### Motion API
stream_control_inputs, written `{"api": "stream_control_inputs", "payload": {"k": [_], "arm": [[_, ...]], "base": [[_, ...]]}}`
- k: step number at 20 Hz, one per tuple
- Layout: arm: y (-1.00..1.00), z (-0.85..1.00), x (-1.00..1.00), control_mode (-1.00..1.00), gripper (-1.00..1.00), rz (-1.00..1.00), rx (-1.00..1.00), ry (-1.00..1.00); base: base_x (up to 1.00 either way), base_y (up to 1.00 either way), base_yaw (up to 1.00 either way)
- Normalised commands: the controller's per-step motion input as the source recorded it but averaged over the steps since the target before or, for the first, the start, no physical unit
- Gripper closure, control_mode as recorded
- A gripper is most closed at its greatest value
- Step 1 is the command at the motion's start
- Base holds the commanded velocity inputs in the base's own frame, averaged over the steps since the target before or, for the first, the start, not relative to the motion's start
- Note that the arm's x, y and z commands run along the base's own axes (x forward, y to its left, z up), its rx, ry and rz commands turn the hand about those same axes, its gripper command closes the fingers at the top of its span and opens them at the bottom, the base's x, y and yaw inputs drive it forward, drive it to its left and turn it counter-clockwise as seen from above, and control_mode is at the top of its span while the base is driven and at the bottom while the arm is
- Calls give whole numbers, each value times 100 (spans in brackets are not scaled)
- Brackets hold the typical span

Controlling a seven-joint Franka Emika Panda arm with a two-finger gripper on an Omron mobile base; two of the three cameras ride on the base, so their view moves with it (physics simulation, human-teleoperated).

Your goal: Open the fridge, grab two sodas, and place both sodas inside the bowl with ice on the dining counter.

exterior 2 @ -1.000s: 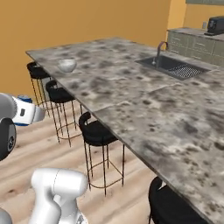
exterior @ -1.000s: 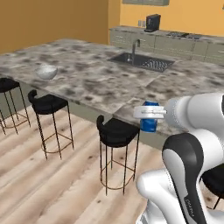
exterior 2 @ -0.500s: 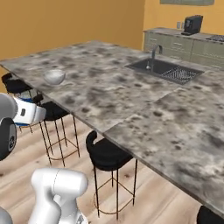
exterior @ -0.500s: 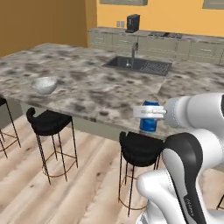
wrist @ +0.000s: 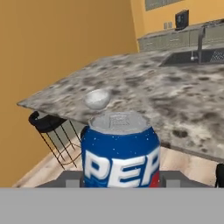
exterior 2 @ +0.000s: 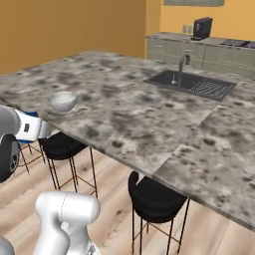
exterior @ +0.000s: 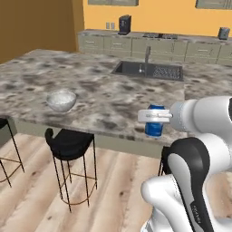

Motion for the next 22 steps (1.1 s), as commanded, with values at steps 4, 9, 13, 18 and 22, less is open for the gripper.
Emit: {"api": "stream_control_inputs", "payload": {"k": [4,9,13,18,22], "arm": [[0,0,0,100,100,0,0,0],[0,0,0,100,100,0,0,0],[0,0,0,100,100,0,0,0],[0,0,0,100,100,0,0,0],[0,0,0,100,100,0,0,0]], "base": [[40,100,-30],[41,100,-30],[44,99,-33],[49,92,-36],[61,70,-38]]}}
